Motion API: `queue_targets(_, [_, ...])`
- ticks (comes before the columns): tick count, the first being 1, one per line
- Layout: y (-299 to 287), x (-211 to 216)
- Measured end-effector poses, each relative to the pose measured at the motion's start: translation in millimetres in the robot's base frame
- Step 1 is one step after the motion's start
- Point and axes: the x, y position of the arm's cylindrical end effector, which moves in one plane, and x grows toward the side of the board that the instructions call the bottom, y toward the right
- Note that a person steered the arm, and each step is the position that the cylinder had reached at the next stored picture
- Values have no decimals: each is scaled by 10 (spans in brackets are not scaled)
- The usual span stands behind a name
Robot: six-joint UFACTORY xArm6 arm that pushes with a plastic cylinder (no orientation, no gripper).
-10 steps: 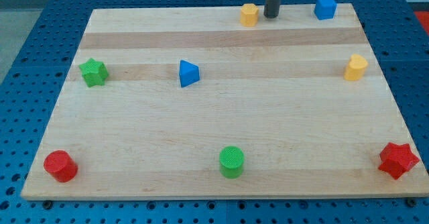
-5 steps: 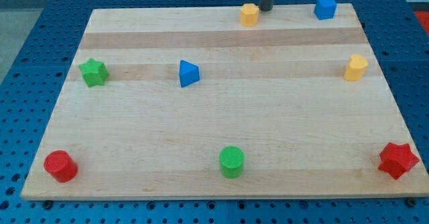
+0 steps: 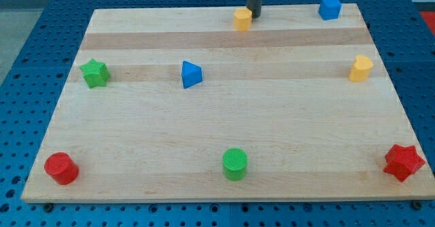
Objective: Push the yellow hexagon closer to the blue triangle
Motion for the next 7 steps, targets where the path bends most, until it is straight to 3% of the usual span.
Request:
queue_targets(4, [-719,468])
queue_targets(7, [-870,1248])
